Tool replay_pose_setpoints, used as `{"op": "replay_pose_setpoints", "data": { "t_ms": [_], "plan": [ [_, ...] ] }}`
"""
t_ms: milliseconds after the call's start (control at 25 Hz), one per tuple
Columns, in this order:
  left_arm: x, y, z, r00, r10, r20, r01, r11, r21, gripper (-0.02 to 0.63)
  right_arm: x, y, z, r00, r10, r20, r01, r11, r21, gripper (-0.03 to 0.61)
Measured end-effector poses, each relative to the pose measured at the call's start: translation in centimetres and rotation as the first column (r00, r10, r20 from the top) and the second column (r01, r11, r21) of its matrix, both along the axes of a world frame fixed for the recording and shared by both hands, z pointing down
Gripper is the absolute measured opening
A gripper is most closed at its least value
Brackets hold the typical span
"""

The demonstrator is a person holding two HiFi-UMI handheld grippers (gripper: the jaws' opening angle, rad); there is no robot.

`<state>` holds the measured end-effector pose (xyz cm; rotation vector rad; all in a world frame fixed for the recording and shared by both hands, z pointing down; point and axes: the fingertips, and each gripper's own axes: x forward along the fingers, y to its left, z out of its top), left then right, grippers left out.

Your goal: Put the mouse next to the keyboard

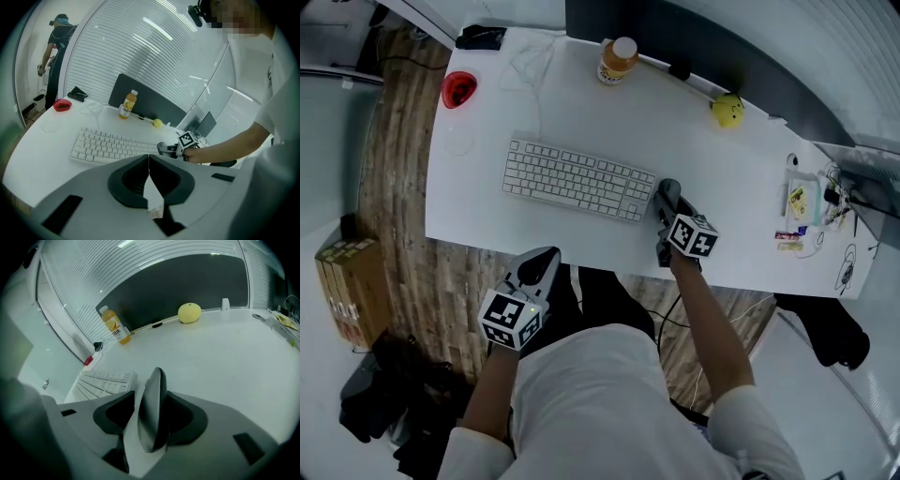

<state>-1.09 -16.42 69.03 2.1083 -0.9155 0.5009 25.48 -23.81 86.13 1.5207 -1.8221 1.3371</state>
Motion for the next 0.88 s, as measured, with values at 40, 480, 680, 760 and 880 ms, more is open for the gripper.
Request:
{"op": "replay_pose_setpoints", "data": {
  "t_ms": [40, 480, 680, 760, 880],
  "plan": [
    [-0.1, 0.0, 0.0, 1.0, 0.0, -0.001, 0.0, 1.0, 0.001, 0.018, 0.2, 0.0, -0.1, 1.0, 0.0, -0.009, 0.0, 1.0, 0.003, 0.22],
    [-0.4, -0.4, -1.4, 1.0, -0.002, -0.012, 0.003, 0.999, 0.035, 0.018, 3.1, -0.5, -1.3, 0.996, 0.038, -0.075, -0.036, 0.999, 0.026, 0.241],
    [-1.0, -1.0, -2.4, 1.0, 0.001, -0.008, 0.0, 0.998, 0.068, 0.018, 3.7, -1.2, -2.9, 0.996, 0.04, -0.085, -0.035, 0.998, 0.06, 0.241],
    [-1.1, -1.3, -2.8, 1.0, 0.001, -0.009, -0.001, 0.997, 0.082, 0.018, 3.9, -1.3, -3.9, 0.995, 0.042, -0.089, -0.035, 0.997, 0.075, 0.24],
    [-1.1, -1.8, -3.5, 1.0, 0.007, -0.011, -0.006, 0.994, 0.107, 0.018, 4.4, -1.3, -5.5, 0.994, 0.049, -0.097, -0.04, 0.995, 0.094, 0.238]
  ]
}}
